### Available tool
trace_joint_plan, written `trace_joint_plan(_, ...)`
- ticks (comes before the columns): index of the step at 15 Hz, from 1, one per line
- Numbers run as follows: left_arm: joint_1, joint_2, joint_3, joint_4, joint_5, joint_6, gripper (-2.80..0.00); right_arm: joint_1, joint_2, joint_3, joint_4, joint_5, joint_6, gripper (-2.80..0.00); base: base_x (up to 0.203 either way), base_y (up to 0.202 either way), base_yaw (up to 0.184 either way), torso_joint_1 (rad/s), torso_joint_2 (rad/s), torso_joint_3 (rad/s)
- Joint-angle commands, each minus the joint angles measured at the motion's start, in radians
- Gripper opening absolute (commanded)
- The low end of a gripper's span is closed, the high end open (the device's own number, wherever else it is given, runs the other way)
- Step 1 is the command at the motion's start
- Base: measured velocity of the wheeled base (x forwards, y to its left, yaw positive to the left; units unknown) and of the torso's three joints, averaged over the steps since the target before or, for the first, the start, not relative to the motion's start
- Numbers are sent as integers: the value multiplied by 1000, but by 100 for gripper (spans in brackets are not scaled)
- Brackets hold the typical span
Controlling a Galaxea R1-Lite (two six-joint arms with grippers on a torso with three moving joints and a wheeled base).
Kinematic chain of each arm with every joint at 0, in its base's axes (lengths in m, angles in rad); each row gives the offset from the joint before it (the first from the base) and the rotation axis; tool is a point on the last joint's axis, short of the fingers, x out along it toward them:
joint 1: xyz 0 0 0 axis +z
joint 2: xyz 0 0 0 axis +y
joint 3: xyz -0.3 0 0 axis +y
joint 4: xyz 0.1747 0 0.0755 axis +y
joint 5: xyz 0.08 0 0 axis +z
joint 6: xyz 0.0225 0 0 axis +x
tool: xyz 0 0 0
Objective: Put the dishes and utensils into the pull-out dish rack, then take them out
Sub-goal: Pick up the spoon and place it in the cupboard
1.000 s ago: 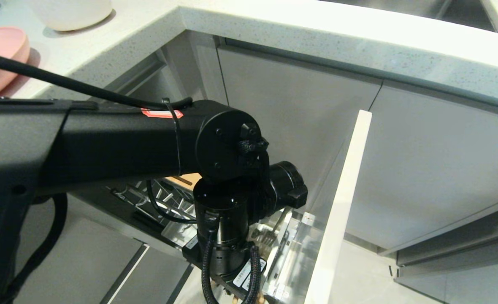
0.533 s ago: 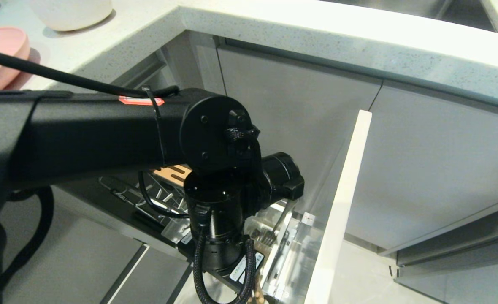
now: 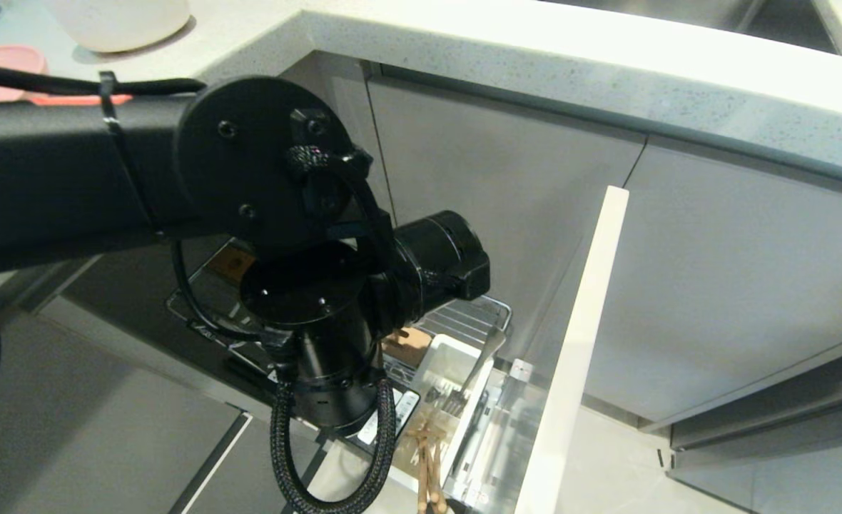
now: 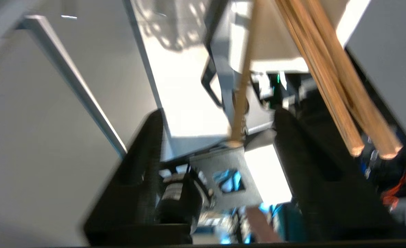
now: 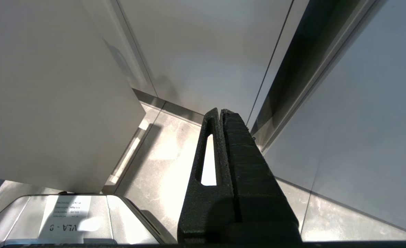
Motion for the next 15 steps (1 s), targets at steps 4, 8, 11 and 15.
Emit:
trace_joint_plan(4, -10, -83, -29, -43, 105, -50, -280, 0, 0, 2, 0, 0, 0, -280, 0, 0, 0, 0, 0, 0)
trace_joint_plan(8, -12, -136, -29, -184, 192, -119, -280, 0, 0, 2, 0, 0, 0, -280, 0, 0, 0, 0, 0, 0)
trace_joint_plan(11, -11, -172, -31, -333, 315, -133, -280, 0, 0, 2, 0, 0, 0, -280, 0, 0, 0, 0, 0, 0)
trace_joint_plan(15, 21, -225, -34, -560, 410, -53, -280, 0, 0, 2, 0, 0, 0, -280, 0, 0, 0, 0, 0, 0)
